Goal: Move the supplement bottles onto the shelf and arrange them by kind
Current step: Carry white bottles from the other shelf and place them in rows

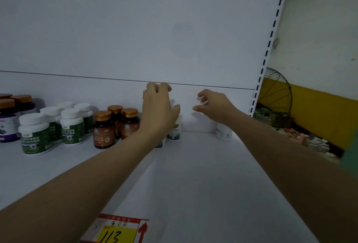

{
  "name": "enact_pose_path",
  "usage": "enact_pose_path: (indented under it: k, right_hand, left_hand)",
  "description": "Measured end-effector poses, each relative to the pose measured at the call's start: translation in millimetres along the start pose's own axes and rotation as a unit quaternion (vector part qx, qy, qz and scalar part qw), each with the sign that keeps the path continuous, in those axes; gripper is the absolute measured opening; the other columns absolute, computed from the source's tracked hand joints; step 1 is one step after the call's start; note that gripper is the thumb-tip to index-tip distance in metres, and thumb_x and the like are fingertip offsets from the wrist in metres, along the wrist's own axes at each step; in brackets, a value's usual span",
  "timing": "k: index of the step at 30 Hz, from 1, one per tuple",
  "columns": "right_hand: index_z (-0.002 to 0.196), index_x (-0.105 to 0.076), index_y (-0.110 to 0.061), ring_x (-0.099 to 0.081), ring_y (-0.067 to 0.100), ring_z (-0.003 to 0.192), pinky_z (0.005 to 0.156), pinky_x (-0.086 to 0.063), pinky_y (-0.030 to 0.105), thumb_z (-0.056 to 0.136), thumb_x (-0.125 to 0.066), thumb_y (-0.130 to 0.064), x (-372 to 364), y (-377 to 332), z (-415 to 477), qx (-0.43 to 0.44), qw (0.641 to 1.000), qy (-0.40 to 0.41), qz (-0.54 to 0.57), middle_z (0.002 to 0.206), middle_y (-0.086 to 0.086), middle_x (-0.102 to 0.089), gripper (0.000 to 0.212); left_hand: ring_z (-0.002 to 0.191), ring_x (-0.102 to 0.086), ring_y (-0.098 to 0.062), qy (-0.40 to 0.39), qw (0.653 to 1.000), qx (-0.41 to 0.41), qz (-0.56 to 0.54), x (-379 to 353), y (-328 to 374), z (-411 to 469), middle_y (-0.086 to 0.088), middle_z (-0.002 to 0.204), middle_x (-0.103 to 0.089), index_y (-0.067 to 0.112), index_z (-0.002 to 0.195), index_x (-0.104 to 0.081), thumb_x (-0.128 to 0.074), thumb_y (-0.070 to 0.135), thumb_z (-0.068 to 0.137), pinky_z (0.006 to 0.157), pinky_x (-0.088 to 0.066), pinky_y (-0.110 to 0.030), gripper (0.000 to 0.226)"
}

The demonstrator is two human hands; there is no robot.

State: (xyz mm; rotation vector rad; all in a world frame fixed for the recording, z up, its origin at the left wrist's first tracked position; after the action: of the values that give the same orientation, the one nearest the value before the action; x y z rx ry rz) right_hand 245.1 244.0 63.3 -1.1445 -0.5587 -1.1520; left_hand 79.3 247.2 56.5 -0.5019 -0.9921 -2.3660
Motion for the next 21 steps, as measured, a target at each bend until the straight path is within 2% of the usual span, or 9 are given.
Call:
enact_pose_path:
  k: [2, 4, 7, 9, 12, 16, 21]
  right_hand:
    - [0.133, -0.049, -0.011, -0.054, 0.024, 0.118, 0.094, -0.042, 0.028, 0.089, -0.064, -0.029, 20, 18, -4, -0.024, 1.000, 0.018, -0.011, 0.132, 0.010, -0.056, 0.049]
    - [0.134, -0.048, -0.012, -0.051, 0.025, 0.119, 0.091, -0.042, 0.029, 0.090, -0.062, -0.028, 33, 39, -10, -0.051, 0.998, 0.017, -0.037, 0.134, 0.011, -0.053, 0.049]
    - [0.138, -0.042, -0.010, -0.050, 0.029, 0.119, 0.086, -0.043, 0.031, 0.092, -0.059, -0.032, 36, 72, -22, -0.093, 0.992, -0.021, -0.079, 0.137, 0.014, -0.049, 0.054]
    - [0.139, -0.041, -0.009, -0.051, 0.030, 0.119, 0.086, -0.044, 0.031, 0.091, -0.058, -0.035, 30, 91, -29, -0.115, 0.989, -0.042, -0.078, 0.137, 0.016, -0.049, 0.057]
    - [0.138, -0.041, -0.009, -0.050, 0.031, 0.122, 0.092, -0.041, 0.031, 0.092, -0.056, -0.039, 16, 106, -36, -0.138, 0.989, -0.050, -0.025, 0.136, 0.016, -0.050, 0.057]
    - [0.133, -0.042, -0.009, -0.053, 0.029, 0.118, 0.076, -0.038, 0.026, 0.090, -0.057, -0.046, -4, 112, -32, -0.153, 0.985, -0.017, 0.076, 0.132, 0.015, -0.055, 0.059]
    - [0.123, -0.044, -0.007, -0.058, 0.032, 0.108, 0.074, -0.042, 0.029, 0.090, -0.060, -0.038, -19, 117, -23, -0.155, 0.974, 0.030, 0.164, 0.121, 0.017, -0.060, 0.048]
  left_hand:
    - [0.116, -0.046, -0.025, -0.051, 0.998, -0.030, 0.002, -22, 25, 6, -0.010, 0.128, -0.043, 0.011, 0.125, -0.048, -0.062, 0.023, 0.087, 0.094, -0.046, -0.032, 0.042]
    - [0.115, -0.047, -0.030, -0.137, 0.989, -0.036, 0.051, -56, 44, 6, -0.014, 0.126, -0.045, 0.008, 0.123, -0.048, -0.065, 0.025, 0.085, 0.093, -0.044, -0.036, 0.045]
    - [0.121, -0.044, -0.034, -0.276, 0.957, 0.021, 0.088, -107, 54, -4, -0.015, 0.130, -0.041, 0.008, 0.127, -0.042, -0.067, 0.026, 0.083, 0.095, -0.042, -0.038, 0.054]
    - [0.121, -0.046, -0.034, -0.331, 0.939, 0.050, 0.080, -133, 55, -13, -0.016, 0.132, -0.043, 0.006, 0.129, -0.040, -0.066, 0.026, 0.084, 0.098, -0.042, -0.039, 0.056]
    - [0.122, -0.050, -0.031, -0.360, 0.929, 0.050, 0.071, -156, 58, -18, -0.017, 0.132, -0.051, 0.002, 0.129, -0.043, -0.065, 0.018, 0.085, 0.098, -0.042, -0.036, 0.051]
    - [0.120, -0.053, -0.030, -0.352, 0.934, 0.062, 0.020, -169, 60, -14, -0.014, 0.128, -0.057, -0.001, 0.124, -0.052, -0.061, 0.010, 0.088, 0.096, -0.041, -0.032, 0.039]
    - [0.113, -0.057, -0.032, -0.315, 0.943, 0.101, -0.032, -167, 56, -12, -0.018, 0.120, -0.061, -0.002, 0.118, -0.054, -0.062, 0.009, 0.086, 0.084, -0.043, -0.029, 0.035]
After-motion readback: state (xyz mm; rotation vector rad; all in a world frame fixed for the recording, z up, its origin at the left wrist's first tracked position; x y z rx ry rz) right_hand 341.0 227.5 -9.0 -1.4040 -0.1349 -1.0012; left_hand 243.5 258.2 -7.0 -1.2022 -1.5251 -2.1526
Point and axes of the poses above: each hand's wrist, its own z-axis towards the middle knuckle, its own x-axis out of the back of the hand, y = z × x, the point moved 4 cm from there along z, towards the middle knuckle
